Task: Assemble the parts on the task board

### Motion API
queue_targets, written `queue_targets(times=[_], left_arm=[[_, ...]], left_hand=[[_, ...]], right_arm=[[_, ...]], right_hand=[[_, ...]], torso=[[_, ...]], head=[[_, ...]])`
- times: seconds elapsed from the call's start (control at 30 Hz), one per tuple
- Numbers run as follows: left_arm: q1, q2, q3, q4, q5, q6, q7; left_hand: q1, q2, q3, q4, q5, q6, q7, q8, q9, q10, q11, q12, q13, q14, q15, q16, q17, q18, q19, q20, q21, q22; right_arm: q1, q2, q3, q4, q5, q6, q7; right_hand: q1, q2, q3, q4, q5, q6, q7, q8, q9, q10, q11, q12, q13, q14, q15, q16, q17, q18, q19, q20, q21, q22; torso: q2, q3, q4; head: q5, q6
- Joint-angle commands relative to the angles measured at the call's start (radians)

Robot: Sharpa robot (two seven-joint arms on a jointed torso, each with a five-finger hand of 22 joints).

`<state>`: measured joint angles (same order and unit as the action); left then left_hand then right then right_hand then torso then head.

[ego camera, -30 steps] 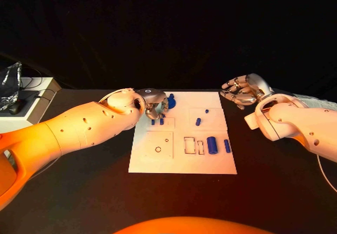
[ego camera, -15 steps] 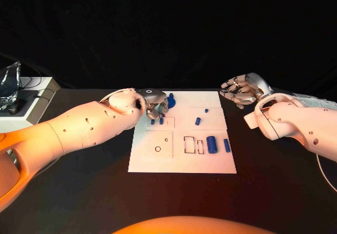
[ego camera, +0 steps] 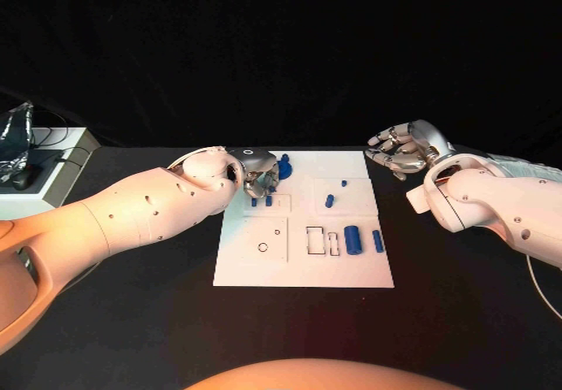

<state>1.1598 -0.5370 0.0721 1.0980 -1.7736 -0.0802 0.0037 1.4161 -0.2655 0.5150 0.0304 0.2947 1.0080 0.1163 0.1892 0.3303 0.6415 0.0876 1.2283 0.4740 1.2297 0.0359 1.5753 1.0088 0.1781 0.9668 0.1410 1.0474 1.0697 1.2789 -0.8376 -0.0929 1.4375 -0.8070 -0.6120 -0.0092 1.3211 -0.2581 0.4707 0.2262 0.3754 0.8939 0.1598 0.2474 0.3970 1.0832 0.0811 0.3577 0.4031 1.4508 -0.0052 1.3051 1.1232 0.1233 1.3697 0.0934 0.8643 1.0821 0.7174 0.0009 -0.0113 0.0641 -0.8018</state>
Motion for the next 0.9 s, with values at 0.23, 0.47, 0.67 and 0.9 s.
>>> queue_targets(times=[0.23, 0.47, 0.67, 0.9], left_arm=[[-0.002, 0.008, -0.008, -0.007, -0.009, 0.043, -0.003], [-0.002, 0.013, -0.010, -0.013, -0.009, 0.048, -0.004], [-0.002, 0.018, -0.011, -0.018, -0.009, 0.061, -0.006], [-0.002, 0.022, -0.012, -0.024, -0.009, 0.066, -0.001]], left_hand=[[-0.007, 0.005, 0.004, 0.001, -0.003, 0.010, 0.001, 0.004, 0.001, 0.018, -0.004, 0.029, 0.007, -0.008, -0.002, 0.006, 0.002, -0.012, -0.001, -0.001, -0.002, 0.002], [-0.014, 0.008, -0.001, 0.007, -0.008, 0.018, 0.002, 0.007, 0.003, 0.028, -0.008, 0.051, 0.014, 0.002, -0.005, 0.007, 0.016, -0.014, 0.006, -0.002, 0.004, 0.008], [-0.023, 0.009, -0.010, 0.015, -0.010, 0.030, 0.000, 0.012, 0.005, 0.040, -0.016, 0.081, 0.023, 0.009, -0.012, 0.008, 0.024, -0.014, 0.011, -0.006, 0.005, 0.011], [-0.024, 0.015, -0.016, 0.021, -0.010, 0.055, -0.009, 0.023, 0.011, 0.056, -0.025, 0.103, 0.030, 0.019, -0.019, 0.009, 0.037, -0.016, 0.021, -0.011, 0.010, 0.016]], right_arm=[[0.000, 0.002, 0.000, 0.001, -0.005, 0.012, 0.006], [0.000, 0.003, 0.000, 0.002, -0.005, 0.012, 0.006], [0.000, 0.003, 0.000, 0.003, -0.004, 0.012, 0.006], [0.000, 0.004, 0.000, 0.004, -0.004, 0.013, 0.007]], right_hand=[[-0.011, 0.001, 0.004, -0.001, 0.004, 0.005, 0.005, 0.005, 0.001, -0.003, 0.003, -0.002, -0.001, 0.000, 0.006, -0.002, 0.001, 0.003, 0.004, 0.003, 0.001, 0.001], [-0.011, 0.001, 0.004, -0.001, 0.004, 0.005, 0.005, 0.005, 0.001, -0.003, 0.003, -0.002, -0.001, 0.000, 0.006, -0.002, 0.001, 0.003, 0.004, 0.003, 0.001, 0.001], [-0.011, 0.001, 0.004, -0.001, 0.004, 0.005, 0.005, 0.005, 0.001, -0.003, 0.003, -0.002, -0.001, 0.000, 0.006, -0.002, 0.001, 0.003, 0.004, 0.003, 0.001, 0.001], [-0.011, 0.001, 0.004, -0.001, 0.004, 0.005, 0.005, 0.005, 0.001, -0.003, 0.003, -0.002, -0.001, 0.000, 0.006, -0.002, 0.001, 0.003, 0.004, 0.003, 0.001, 0.001]], torso=[[-0.001, -0.0001, 0.0015], [-0.001, -0.0001, 0.0001], [-0.001, 0.0002, -0.0002], [-0.001, 0.0008, 0.0004]], head=[[-0.001, -0.006], [0.000, -0.006], [0.000, -0.007], [0.001, -0.007]])
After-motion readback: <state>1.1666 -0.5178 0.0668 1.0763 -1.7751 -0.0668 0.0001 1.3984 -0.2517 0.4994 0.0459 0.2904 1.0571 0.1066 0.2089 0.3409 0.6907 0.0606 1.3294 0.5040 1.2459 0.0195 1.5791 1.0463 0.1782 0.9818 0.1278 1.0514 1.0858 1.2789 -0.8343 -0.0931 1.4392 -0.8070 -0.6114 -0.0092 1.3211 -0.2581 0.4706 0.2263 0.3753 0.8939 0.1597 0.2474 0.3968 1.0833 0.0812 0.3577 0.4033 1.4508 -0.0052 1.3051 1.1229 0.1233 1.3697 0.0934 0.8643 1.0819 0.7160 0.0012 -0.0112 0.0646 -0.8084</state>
